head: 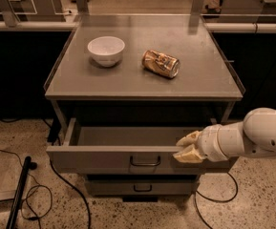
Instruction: Open top drawer
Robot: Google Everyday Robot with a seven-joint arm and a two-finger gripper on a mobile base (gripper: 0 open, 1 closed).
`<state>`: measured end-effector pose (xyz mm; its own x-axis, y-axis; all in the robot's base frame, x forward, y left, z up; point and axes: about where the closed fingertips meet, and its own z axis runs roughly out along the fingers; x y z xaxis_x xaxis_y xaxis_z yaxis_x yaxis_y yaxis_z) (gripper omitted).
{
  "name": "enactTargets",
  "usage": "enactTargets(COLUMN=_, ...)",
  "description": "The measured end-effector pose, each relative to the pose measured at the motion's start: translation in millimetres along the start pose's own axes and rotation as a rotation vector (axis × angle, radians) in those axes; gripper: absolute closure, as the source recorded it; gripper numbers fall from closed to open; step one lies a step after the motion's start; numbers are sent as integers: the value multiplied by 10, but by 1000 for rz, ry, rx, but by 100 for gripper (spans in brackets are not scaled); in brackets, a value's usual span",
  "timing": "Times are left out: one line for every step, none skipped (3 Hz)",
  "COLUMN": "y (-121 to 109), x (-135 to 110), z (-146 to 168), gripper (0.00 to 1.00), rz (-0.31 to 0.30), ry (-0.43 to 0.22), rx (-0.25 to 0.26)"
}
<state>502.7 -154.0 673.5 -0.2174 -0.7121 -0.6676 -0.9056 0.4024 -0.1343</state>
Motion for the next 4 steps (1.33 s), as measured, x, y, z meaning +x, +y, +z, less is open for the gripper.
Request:
enactTargets(y=0, x=0, z=0, gripper=35, rz=0, ry=0, rx=0)
enactTargets(y=4, x=5, z=2, gripper=12, rz=0, ry=0, rx=0)
enactTargets(y=36, x=145, z=-83, gripper=0, rz=36, ry=-36, rx=-2)
enactTargets(y=116, x=368, z=-267, gripper=18, rz=65, ry=-62, rx=17)
